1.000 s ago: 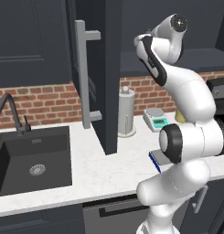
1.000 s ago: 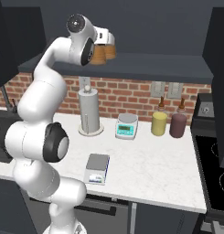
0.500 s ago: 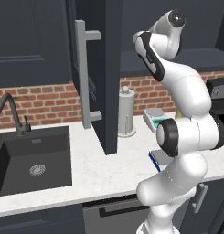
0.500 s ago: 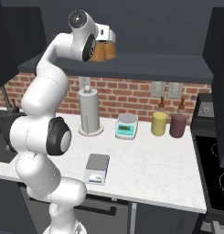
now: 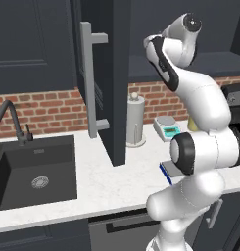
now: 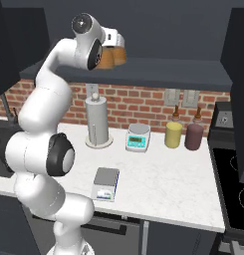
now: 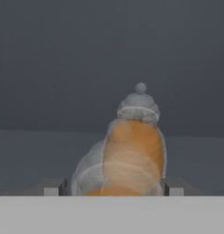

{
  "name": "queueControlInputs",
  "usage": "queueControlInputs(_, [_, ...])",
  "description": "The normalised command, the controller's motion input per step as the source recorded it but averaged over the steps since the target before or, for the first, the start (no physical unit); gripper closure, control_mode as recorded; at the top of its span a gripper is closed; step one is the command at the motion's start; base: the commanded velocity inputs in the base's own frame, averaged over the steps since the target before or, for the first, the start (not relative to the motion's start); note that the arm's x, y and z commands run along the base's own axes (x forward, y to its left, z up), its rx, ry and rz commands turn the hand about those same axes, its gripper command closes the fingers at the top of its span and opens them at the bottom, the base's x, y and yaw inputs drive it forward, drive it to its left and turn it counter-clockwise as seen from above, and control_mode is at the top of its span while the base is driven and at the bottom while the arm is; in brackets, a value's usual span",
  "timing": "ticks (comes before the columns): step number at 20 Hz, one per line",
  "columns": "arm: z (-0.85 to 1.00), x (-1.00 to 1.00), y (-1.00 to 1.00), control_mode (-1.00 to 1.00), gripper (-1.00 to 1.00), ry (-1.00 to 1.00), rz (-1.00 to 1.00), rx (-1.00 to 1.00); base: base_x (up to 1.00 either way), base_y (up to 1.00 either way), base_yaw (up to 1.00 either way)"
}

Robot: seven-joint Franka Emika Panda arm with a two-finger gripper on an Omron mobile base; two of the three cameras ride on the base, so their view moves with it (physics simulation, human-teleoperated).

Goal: Pick the honey bottle and place it on the digital scale for weighing, and close the cabinet.

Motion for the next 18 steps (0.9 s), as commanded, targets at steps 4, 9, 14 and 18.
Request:
queueControlInputs(4, [-0.18,-0.89,0.00,-1.00,1.00,-0.21,0.00,0.00,0.00,0.00,0.00])
queueControlInputs(9, [0.01,-1.00,-0.25,-1.00,1.00,-0.05,0.00,0.01,0.00,0.00,0.00])
queueControlInputs(14, [0.01,-1.00,-0.56,-1.00,1.00,0.00,0.09,0.01,0.00,0.00,0.00])
queueControlInputs(18, [0.00,-1.00,-0.58,-1.00,1.00,0.00,0.17,0.00,0.00,0.00,0.00])
